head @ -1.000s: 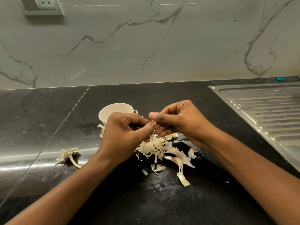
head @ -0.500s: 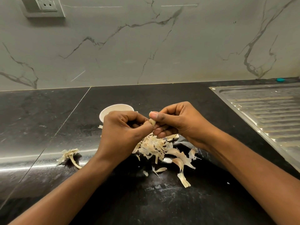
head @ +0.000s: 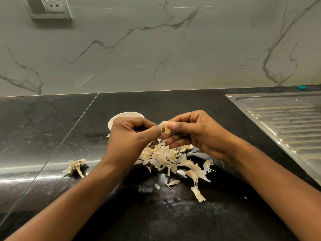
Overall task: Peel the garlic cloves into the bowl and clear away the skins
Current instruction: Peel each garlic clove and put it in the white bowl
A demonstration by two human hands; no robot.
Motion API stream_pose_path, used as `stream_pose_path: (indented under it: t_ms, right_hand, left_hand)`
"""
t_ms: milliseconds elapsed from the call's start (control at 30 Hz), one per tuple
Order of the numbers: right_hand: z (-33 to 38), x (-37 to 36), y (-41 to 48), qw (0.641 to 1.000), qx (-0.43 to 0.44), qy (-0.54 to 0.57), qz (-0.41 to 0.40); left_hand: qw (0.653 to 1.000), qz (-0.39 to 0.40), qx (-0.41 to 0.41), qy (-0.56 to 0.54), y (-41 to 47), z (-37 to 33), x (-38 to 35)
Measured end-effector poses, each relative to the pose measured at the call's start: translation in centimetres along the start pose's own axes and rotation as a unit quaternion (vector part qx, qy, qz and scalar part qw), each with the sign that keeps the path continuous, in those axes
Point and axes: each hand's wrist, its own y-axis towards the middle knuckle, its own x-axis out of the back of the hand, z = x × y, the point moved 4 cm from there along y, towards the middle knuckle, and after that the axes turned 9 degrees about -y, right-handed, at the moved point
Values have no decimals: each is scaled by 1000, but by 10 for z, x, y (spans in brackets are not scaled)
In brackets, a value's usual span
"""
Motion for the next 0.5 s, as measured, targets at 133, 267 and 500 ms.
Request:
stream_pose_path:
  t_ms: [133,267,500]
  right_hand:
    - [4,10,-1,999,11,21,-25]
    - [3,10,0,1000,9,27,-12]
    - [3,8,-1,1000,6,22,3]
  left_hand:
    - [1000,-14,-12,-5,1,-4,4]
    - [1000,-3,-17,16,1,-3,2]
    - [999,-6,8,37,1,-1,4]
